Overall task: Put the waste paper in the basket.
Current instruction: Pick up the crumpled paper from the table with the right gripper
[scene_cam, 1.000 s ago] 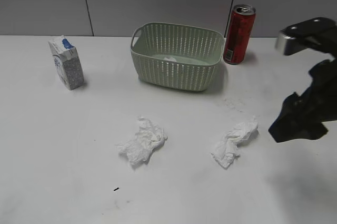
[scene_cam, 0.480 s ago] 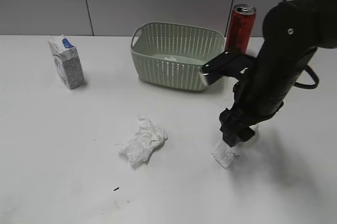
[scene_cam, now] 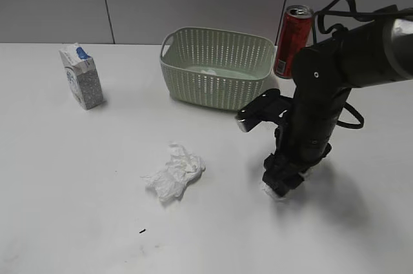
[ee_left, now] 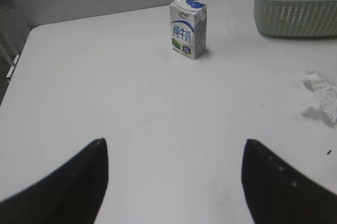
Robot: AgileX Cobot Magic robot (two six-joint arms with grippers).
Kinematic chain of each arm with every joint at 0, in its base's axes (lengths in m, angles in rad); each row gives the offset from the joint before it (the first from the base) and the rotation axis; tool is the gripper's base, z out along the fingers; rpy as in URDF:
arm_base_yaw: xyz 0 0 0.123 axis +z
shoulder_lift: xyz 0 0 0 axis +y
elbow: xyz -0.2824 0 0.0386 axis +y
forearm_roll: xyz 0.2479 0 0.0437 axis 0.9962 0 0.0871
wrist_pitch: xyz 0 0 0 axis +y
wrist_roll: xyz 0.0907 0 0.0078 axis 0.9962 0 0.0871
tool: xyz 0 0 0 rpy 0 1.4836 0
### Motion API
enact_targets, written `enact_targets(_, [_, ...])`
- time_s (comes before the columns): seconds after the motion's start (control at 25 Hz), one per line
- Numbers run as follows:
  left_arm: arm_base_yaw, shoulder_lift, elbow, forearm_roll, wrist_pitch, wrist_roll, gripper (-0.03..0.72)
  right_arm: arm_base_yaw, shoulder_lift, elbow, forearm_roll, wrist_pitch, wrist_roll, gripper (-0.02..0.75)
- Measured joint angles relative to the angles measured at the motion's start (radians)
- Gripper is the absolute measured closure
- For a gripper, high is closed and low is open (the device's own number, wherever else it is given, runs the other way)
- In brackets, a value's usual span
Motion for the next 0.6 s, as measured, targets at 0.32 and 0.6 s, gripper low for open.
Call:
enact_targets(0.32, [0.0,0.0,0.0,0.0,-0.001,-0.001,0.118,0.0,0.001,-0.002,0.013,-0.037,0.003,0.655])
enact_targets(0.6, [0.0,0.0,0.0,0.0,-0.001,-0.001,0.118,0.0,-0.031,-0.01,0.075,-0.001,0.005,0.742])
